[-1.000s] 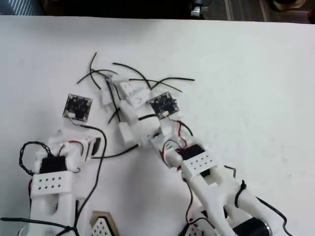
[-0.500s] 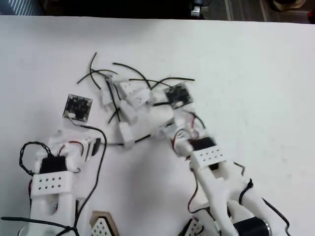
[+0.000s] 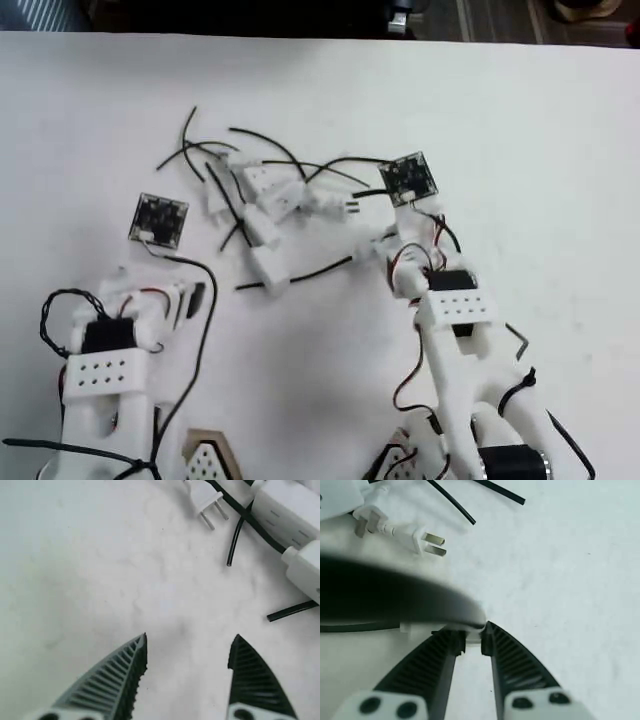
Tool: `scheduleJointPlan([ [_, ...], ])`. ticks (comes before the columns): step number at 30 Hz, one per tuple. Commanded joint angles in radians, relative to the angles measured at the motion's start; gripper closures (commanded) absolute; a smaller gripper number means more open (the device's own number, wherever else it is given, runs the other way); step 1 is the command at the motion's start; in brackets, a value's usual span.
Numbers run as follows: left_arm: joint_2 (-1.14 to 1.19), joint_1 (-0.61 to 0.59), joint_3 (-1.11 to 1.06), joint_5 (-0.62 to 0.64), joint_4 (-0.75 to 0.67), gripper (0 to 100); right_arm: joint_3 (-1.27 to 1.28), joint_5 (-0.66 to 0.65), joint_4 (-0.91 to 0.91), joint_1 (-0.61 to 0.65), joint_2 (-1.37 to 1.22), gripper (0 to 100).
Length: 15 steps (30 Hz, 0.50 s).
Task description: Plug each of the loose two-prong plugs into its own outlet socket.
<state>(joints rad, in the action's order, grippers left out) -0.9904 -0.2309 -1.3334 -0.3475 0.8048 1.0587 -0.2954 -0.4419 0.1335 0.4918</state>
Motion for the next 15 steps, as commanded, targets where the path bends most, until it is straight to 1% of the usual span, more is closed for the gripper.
scheduleJointPlan([
  [1,-0.019,-0.008,0.003,-0.002,-0.02,73,-0.018,-0.008,-0.005,0.028,-0.001,98.1],
  [5,-0.019,-0.008,0.003,-0.002,-0.02,73,-0.003,-0.008,-0.005,0.036,-0.018,97.9],
  [12,-0.019,-0.008,0.003,-0.002,-0.02,73,-0.068,-0.006,0.002,0.03,-0.229,97.8],
  [15,-0.019,-0.008,0.002,-0.002,-0.02,73,-0.101,-0.006,-0.005,0.03,-0.269,97.8],
])
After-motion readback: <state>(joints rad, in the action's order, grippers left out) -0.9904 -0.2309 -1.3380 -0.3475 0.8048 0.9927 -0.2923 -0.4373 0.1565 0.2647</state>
